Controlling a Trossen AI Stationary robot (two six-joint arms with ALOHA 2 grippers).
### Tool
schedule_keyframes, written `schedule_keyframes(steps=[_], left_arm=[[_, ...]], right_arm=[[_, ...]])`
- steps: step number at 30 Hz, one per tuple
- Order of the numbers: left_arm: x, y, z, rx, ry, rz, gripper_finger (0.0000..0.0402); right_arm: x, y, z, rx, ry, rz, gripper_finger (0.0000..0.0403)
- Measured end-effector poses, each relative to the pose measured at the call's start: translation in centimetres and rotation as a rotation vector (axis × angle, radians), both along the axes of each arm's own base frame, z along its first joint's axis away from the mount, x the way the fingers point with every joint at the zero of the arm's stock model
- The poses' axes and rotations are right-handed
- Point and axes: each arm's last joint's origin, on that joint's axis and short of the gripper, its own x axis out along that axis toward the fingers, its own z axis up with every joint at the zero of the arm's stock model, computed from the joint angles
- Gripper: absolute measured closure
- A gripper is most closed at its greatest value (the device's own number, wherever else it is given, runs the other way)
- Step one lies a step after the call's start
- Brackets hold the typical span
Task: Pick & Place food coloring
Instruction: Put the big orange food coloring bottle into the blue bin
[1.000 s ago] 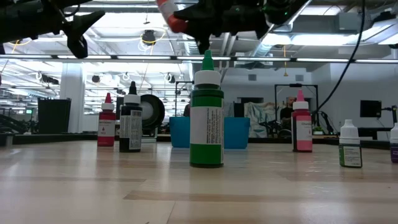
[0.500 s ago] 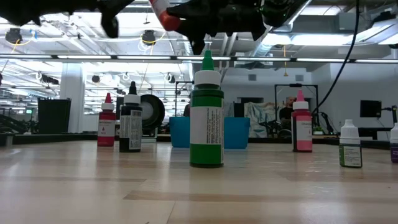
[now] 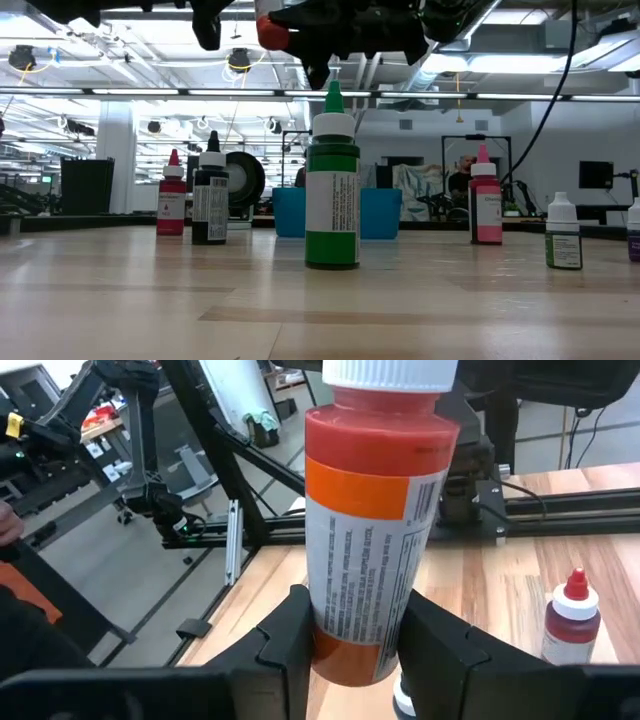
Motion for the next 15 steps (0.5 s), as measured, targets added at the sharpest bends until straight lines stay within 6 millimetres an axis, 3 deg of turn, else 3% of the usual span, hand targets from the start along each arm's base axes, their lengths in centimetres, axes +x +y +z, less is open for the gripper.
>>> schedule_keyframes(steps=[15], left_arm=[[0.02, 0.69, -0.71, 0.009, 0.076, 0.077, 0.0255]], right_arm=[[-0.05, 0.04, -0.31, 0.007, 0.034, -0.005, 0.0289]])
